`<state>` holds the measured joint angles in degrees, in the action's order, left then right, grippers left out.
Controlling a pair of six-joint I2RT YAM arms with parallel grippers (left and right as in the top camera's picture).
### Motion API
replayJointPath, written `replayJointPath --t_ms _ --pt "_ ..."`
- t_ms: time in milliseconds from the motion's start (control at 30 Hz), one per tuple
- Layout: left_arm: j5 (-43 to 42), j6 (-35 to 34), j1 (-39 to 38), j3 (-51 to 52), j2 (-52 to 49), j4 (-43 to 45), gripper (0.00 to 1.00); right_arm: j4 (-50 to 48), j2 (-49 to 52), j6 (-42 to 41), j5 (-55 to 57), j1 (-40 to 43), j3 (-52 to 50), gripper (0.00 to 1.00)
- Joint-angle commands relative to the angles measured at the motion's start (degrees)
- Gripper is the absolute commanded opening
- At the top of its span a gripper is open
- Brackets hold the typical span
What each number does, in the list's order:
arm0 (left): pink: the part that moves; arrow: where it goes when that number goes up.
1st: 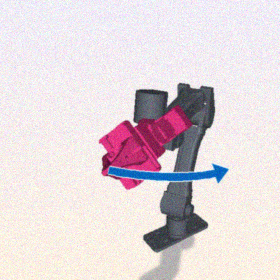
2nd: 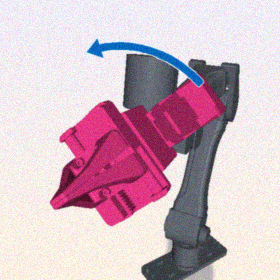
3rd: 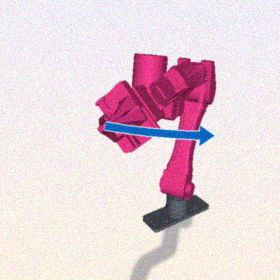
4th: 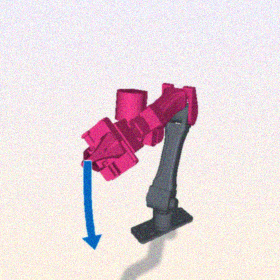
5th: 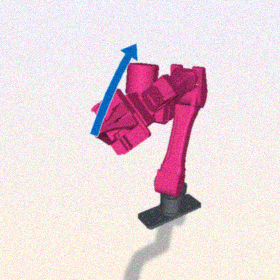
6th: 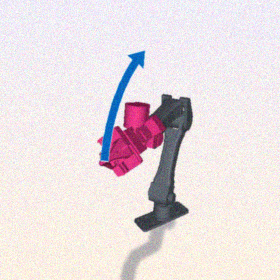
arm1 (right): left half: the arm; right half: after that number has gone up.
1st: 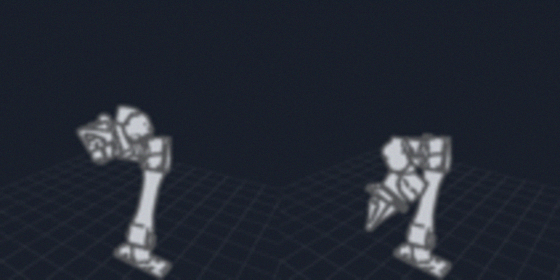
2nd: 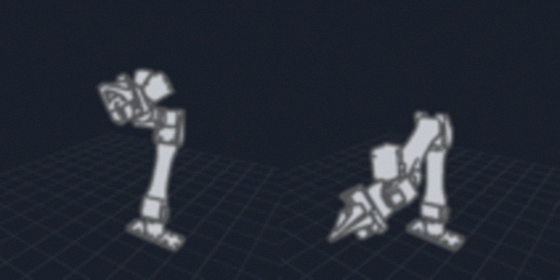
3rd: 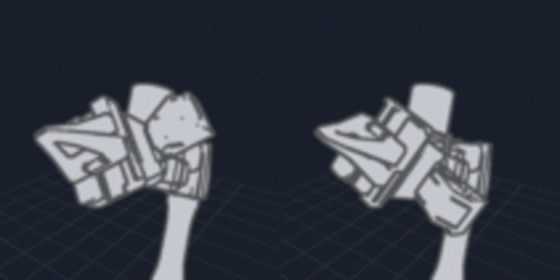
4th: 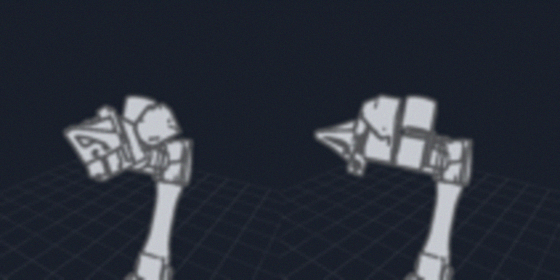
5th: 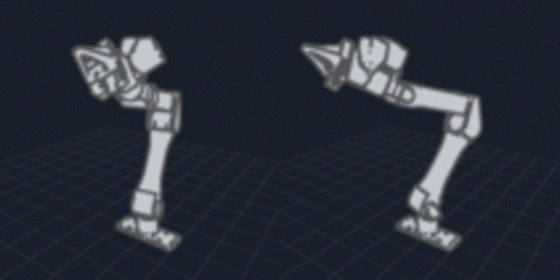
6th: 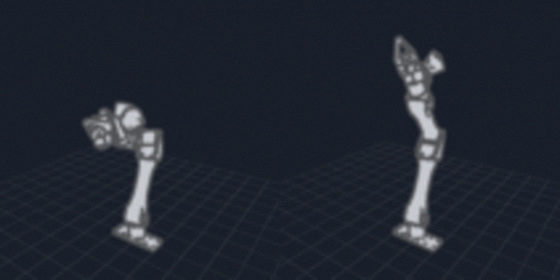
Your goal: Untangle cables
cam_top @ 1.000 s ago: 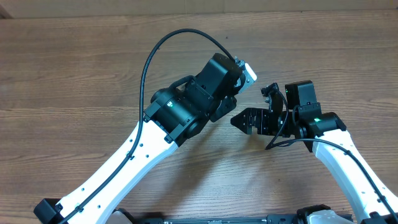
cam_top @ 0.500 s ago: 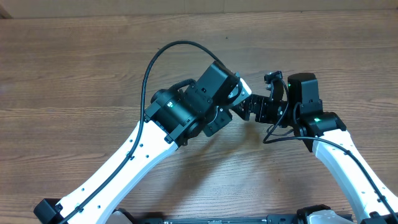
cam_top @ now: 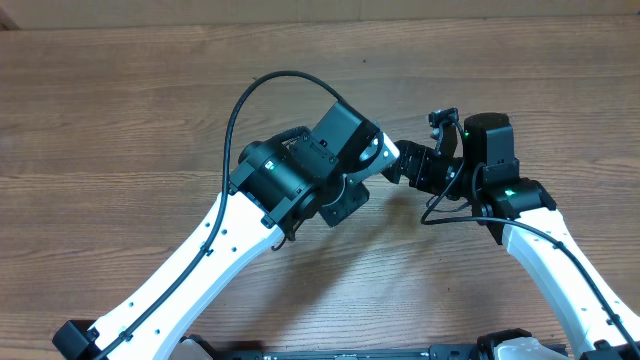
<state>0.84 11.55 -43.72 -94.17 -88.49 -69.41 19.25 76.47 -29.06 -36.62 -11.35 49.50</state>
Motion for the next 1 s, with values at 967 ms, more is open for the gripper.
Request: replayJointPath --t_ms 967 --pt "-1.5 14.3 0.2 -1.4 2.1 13.8 0.04 10.7 0.1 23.6 -16.7 -0.3 0.7 1.0"
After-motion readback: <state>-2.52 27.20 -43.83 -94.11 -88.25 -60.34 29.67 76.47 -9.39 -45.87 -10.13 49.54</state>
